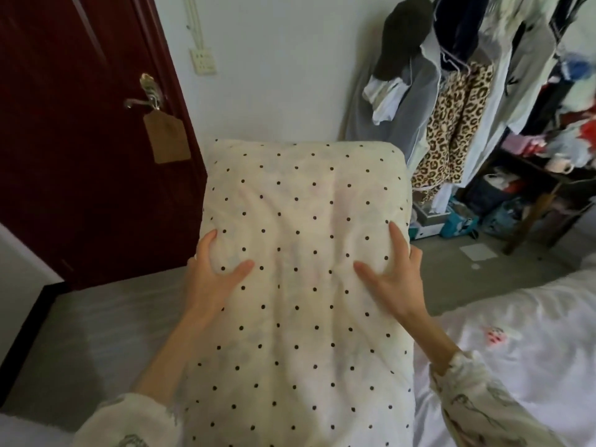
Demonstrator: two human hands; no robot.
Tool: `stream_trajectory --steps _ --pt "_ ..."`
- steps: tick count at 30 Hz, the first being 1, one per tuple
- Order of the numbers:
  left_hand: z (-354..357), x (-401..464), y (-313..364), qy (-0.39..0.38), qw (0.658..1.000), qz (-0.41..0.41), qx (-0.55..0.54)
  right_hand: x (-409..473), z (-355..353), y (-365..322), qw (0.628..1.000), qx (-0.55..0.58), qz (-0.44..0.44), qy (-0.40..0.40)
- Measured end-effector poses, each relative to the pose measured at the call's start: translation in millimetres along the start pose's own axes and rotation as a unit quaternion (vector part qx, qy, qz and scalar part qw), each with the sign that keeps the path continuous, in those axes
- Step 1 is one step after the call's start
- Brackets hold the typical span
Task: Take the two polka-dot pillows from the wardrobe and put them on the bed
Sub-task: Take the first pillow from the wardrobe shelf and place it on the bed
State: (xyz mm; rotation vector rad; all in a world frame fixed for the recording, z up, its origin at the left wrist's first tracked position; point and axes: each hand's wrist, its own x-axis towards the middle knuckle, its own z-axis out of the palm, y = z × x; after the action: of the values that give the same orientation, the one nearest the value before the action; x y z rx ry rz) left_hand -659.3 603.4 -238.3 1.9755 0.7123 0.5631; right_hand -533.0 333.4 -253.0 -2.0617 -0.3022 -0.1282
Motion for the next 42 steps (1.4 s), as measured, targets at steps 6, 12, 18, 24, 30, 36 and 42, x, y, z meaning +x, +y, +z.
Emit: stream_trajectory --steps 6,12,18,24,30,36,42 --pt "59.1 106.5 15.9 -0.071 0.997 0.016 0.004 87.6 14.5 20.0 0.998 -0.015 0.039 0.049" --pt "160.3 219.7 56.9 -0.183 0.982 0.047 -0.013 193.7 -2.3 60.5 0.990 -0.026 0.076 0.113" --pt "271.8 302.8 123.4 -0.269 0.957 0.111 -0.003 275.7 -50.5 94.4 0.968 -0.043 0.122 0.217" --pt "387.7 352.5 187.6 -0.352 0.919 0.177 -0.022 327.9 -104.0 129.4 0.933 -0.075 0.168 0.310" --pt "525.3 387.8 250.4 -0.432 0.874 0.216 -0.050 376.0 -162.3 177.8 0.886 -0.117 0.209 0.396" --pt "679.0 419.7 318.0 -0.498 0.827 0.248 -0.078 454.6 -229.0 228.7 0.842 -0.152 0.250 0.453" --pt "802.7 418.8 400.0 -0.531 0.794 0.279 -0.095 509.2 -304.6 270.1 0.802 -0.170 0.272 0.504"
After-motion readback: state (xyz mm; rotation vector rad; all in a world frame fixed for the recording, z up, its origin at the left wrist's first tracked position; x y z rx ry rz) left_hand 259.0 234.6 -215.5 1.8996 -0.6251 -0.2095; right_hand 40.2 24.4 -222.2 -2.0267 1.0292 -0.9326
